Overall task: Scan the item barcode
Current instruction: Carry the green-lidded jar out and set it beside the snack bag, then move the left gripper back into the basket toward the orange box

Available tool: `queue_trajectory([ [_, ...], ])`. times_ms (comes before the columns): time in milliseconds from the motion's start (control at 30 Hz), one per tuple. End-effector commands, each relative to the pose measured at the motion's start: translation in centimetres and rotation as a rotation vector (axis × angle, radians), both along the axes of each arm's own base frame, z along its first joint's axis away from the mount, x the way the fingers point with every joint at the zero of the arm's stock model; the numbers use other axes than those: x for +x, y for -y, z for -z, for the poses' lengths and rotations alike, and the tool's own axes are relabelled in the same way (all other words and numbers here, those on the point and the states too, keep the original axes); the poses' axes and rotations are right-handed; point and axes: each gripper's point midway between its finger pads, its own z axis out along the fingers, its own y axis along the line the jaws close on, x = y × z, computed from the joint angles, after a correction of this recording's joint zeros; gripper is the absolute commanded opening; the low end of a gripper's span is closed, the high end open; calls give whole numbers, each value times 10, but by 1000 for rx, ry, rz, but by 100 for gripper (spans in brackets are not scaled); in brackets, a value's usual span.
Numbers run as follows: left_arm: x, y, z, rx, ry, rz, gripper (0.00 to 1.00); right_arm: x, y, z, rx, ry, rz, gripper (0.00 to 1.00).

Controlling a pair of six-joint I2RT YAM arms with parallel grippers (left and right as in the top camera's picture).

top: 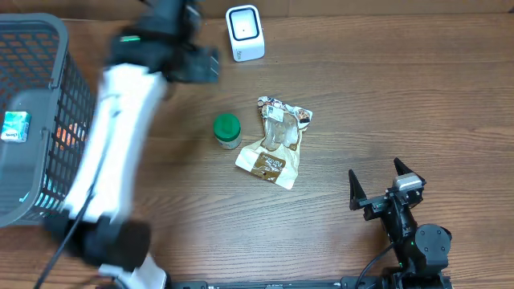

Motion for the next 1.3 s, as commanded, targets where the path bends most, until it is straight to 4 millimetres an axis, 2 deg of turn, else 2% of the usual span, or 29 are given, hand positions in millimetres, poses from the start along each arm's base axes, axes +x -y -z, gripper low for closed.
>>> queue_trajectory([
  [0, -26, -51, -72, -52, 172, -148, 100, -1, -2, -4, 0, 16, -10, 100],
  [100, -54, -118, -101, -87, 252, -377, 100, -1, -2, -4, 0, 16, -9, 100],
  [200, -87, -187, -105, -124, 269, -634, 100, -1, -2, -4, 0, 16, -9, 100],
  [233, -98, -209, -103, -126, 263, -706, 100, -1, -2, -4, 0, 16, -9, 100],
  [367, -128, -270, -80, -135, 200, -885, 100, -1, -2, -4, 0, 16, -10, 100],
  [467, -140, -299, -54, -158, 138, -952, 99, -1, -2, -4, 0, 16, -9, 100],
  [667, -136, -331, 4, -151, -2, -911, 82, -1, -2, -4, 0, 16, -9, 100],
  [833, -126, -345, 56, -143, -134, -822, 81, -1, -2, -3, 0, 15, -10, 100],
  [933, -114, -347, 81, -167, -177, -745, 80, -1, -2, -4, 0, 16, -9, 100],
  [1100, -83, -336, 114, -257, -176, -536, 73, -1, -2, -4, 0, 16, -10, 100],
  [1267, -66, -334, 152, -312, -214, -449, 64, -1, -2, -4, 0, 16, -9, 100],
])
